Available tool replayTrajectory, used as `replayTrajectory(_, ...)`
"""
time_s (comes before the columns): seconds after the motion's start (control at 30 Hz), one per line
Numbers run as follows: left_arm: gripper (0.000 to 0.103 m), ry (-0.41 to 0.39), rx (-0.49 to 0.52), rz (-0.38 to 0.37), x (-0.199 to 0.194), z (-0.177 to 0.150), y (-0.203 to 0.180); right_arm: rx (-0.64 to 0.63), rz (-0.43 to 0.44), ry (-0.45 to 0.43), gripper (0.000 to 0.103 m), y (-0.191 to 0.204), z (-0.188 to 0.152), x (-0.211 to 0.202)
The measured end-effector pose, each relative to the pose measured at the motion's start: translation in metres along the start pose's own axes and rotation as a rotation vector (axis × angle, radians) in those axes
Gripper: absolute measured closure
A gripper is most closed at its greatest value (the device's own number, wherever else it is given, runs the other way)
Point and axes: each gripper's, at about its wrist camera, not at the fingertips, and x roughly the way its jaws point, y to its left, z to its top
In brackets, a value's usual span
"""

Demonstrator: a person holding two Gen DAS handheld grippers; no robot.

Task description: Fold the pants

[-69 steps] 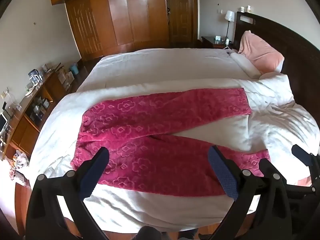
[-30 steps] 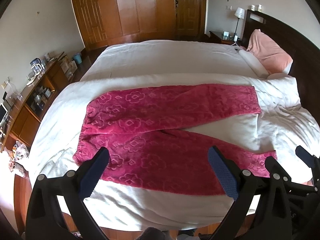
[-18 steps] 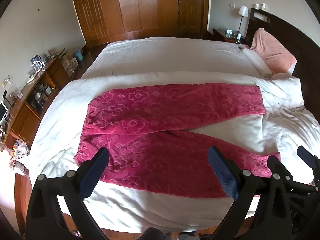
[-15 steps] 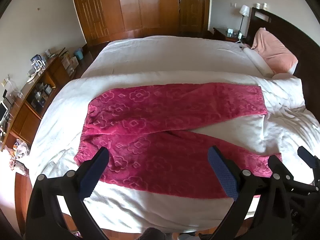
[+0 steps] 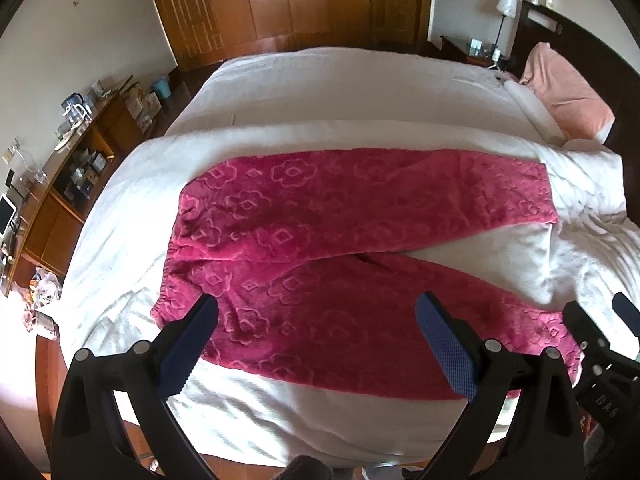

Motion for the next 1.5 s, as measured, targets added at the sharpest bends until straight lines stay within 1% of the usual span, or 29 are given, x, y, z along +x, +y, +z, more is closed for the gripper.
replayTrajectory(0.1,0.005,0.029,-0.002,0.002,0.014,0.005,0.007,0.011,-0.012,0.012,0.003,0.001,0.006,0.010)
replayTrajectory(0.27,0.005,0.055,0.010,0.010,0.036,0.018,0.015,0.032,-0.033,0.032,0.003,0.006,0.016,0.028)
replayTrajectory(0.5,0.005,0.077,0.021,0.006,0.066,0.041,0.027,0.067,-0.073,0.051,0.003,0.010,0.033,0.053)
replayTrajectory(0.67,0.005,0.087,0.031,0.001,0.088,0.058,0.031,0.084,-0.113,0.064,0.003,0.013,0.043,0.066)
replayTrajectory(1.0,0.005,0.113,0.067,-0.032,0.140,0.086,0.038,0.118,-0.213,0.107,0.003,0.013,0.046,0.085)
replayTrajectory(1.1,0.005,0.125,0.076,-0.022,0.160,0.094,0.041,0.127,-0.231,0.119,0.003,0.011,0.047,0.095)
replayTrajectory(1.27,0.005,0.138,0.082,0.016,0.192,0.106,0.048,0.124,-0.246,0.141,0.003,0.005,0.049,0.114)
replayTrajectory(1.37,0.005,0.165,0.063,0.015,0.213,0.116,0.055,0.134,-0.254,0.154,0.003,-0.006,0.054,0.130)
replayTrajectory(1.5,0.005,0.195,0.038,0.045,0.241,0.132,0.068,0.139,-0.251,0.161,0.003,-0.023,0.070,0.155)
